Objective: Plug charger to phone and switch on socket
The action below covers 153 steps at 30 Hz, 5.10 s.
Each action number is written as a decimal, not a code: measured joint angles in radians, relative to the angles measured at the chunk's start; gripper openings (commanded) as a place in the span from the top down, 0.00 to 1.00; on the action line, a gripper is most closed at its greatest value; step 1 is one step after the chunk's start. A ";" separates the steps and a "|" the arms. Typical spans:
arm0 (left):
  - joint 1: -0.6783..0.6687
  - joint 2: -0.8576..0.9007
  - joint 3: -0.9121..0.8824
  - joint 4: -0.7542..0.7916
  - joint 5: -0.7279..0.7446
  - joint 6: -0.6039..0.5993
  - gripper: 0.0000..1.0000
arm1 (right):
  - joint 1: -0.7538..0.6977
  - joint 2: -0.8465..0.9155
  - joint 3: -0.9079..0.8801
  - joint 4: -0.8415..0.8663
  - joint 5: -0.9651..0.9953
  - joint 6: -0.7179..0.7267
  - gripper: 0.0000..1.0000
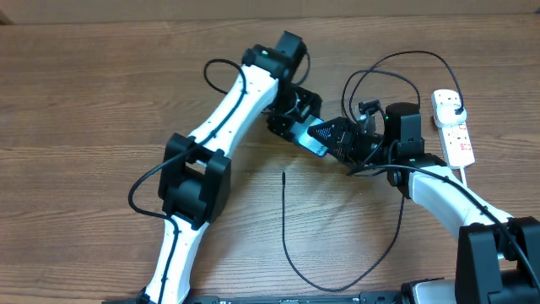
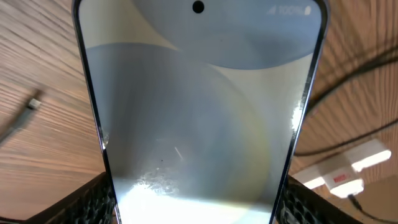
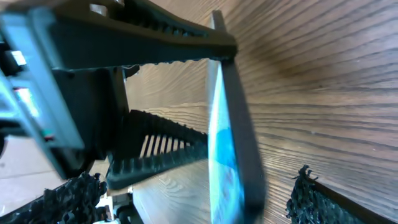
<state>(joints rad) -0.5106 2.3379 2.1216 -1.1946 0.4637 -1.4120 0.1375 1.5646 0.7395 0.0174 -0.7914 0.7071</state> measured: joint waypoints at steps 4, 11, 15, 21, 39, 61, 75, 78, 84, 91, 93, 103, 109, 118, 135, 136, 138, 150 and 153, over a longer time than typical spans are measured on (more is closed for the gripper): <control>-0.027 0.000 0.000 0.038 0.029 -0.020 0.96 | 0.000 0.000 0.000 -0.021 0.024 0.003 0.12; -0.040 0.000 0.000 0.051 0.075 -0.033 0.96 | 0.000 0.000 0.000 -0.031 0.055 0.005 0.33; -0.040 0.000 0.000 0.048 0.081 -0.034 0.96 | 0.000 0.000 0.000 -0.031 0.067 0.003 0.47; -0.040 0.000 0.000 0.045 0.102 -0.034 0.96 | 0.000 0.000 0.000 -0.032 0.077 0.002 0.50; -0.038 0.000 0.000 0.043 0.113 -0.039 0.96 | 0.000 0.000 0.000 -0.034 0.101 -0.001 0.68; -0.047 0.004 0.000 0.066 0.112 -0.053 0.96 | -0.006 0.000 0.000 -0.037 0.128 0.000 0.87; -0.048 0.004 0.000 0.067 0.109 -0.053 0.47 | -0.006 0.000 0.000 -0.042 0.138 -0.006 0.96; -0.049 0.004 0.000 0.067 0.106 -0.053 0.18 | -0.006 0.000 0.000 -0.043 0.140 -0.007 0.96; -0.060 0.004 0.003 0.070 0.133 -0.056 0.00 | -0.005 0.000 0.001 -0.047 0.146 -0.002 0.96; -0.082 0.004 0.005 0.067 0.166 -0.043 0.00 | -0.004 0.000 0.001 -0.047 0.145 0.000 0.96; -0.077 0.004 0.005 0.066 0.174 -0.031 0.00 | -0.004 0.000 0.001 -0.048 0.145 0.000 0.96; 0.056 0.004 0.006 0.043 0.277 0.186 0.00 | -0.004 0.000 0.001 -0.037 0.179 0.013 0.96; 0.177 0.004 0.006 0.023 0.337 0.329 0.00 | -0.004 0.000 0.001 -0.024 0.217 0.145 0.96; 0.266 -0.004 0.006 0.031 0.317 0.414 0.00 | -0.004 0.004 0.001 0.181 0.214 0.618 0.96; 0.261 -0.206 0.015 0.154 0.060 0.303 0.00 | 0.059 0.011 0.001 0.446 0.144 1.183 0.96; 0.261 -0.206 0.014 0.153 0.058 0.303 0.00 | 0.066 0.011 0.001 0.477 0.142 1.200 0.96; 0.259 -0.206 0.014 0.152 0.056 0.293 0.00 | 0.075 0.011 0.001 0.524 0.141 1.230 0.96; 0.233 -0.206 0.015 0.153 0.071 0.233 0.00 | 0.138 0.011 0.001 0.682 0.145 1.316 0.96; 0.214 -0.206 0.015 0.153 0.071 0.232 0.00 | 0.154 0.011 0.001 0.696 0.145 1.316 0.96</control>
<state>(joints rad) -0.2962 2.1319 2.1365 -1.0420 0.5343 -1.1801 0.2916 1.5757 0.7403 0.7132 -0.6460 2.0232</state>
